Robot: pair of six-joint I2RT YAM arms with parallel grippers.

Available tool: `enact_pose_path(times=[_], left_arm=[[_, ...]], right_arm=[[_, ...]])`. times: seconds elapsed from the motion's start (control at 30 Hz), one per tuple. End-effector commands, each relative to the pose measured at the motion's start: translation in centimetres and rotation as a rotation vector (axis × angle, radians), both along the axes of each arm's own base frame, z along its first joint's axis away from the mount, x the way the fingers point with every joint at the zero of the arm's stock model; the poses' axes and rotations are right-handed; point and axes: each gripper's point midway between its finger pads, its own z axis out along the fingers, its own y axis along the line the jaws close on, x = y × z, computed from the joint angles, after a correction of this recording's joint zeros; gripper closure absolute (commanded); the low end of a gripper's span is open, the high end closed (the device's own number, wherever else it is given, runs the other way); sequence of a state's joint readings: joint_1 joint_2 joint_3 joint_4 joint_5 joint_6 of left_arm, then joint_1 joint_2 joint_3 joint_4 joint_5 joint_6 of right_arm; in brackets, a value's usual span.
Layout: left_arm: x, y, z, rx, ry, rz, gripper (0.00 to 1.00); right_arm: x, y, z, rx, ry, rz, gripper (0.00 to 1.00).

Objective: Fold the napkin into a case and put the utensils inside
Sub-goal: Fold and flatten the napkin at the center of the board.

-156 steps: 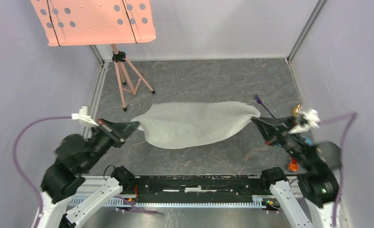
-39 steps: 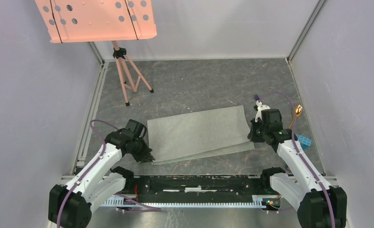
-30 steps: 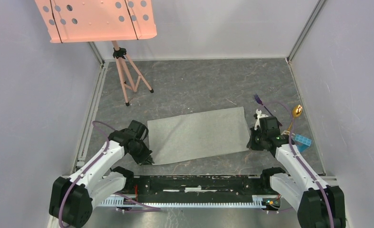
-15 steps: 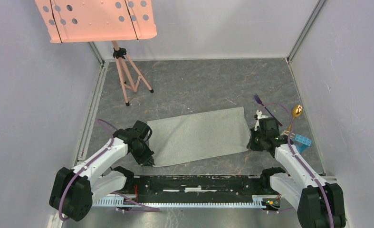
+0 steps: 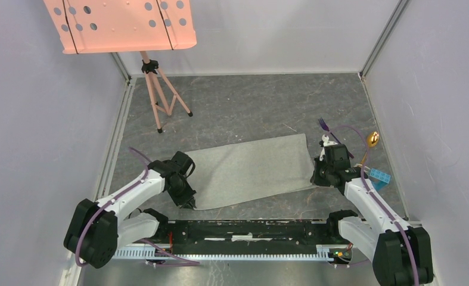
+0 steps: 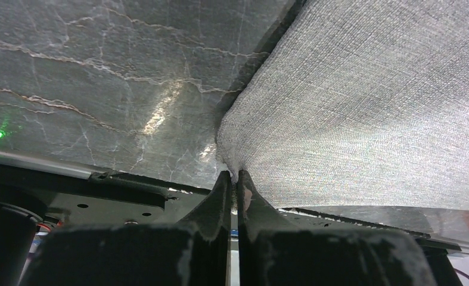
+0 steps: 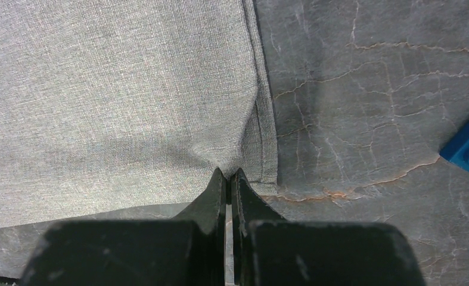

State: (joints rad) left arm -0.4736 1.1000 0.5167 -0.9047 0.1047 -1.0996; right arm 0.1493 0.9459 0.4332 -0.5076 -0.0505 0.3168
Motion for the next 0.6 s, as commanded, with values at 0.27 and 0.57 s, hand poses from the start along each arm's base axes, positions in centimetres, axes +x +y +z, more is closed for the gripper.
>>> enact_pose_path(times=[0.27,0.57], left_arm=[[0.9,0.3,0.2,0.041,-0.018,0.035,0.98],[7.1,0.5,5.7,0.088,-0.266,-0.002,0.98]], right_arm=[[1.7,-0.2,0.8,-0.015,-0.058,-0.002,1.0],[6.2,0.8,5.6,0.014,-0.19,0.024,1.0]])
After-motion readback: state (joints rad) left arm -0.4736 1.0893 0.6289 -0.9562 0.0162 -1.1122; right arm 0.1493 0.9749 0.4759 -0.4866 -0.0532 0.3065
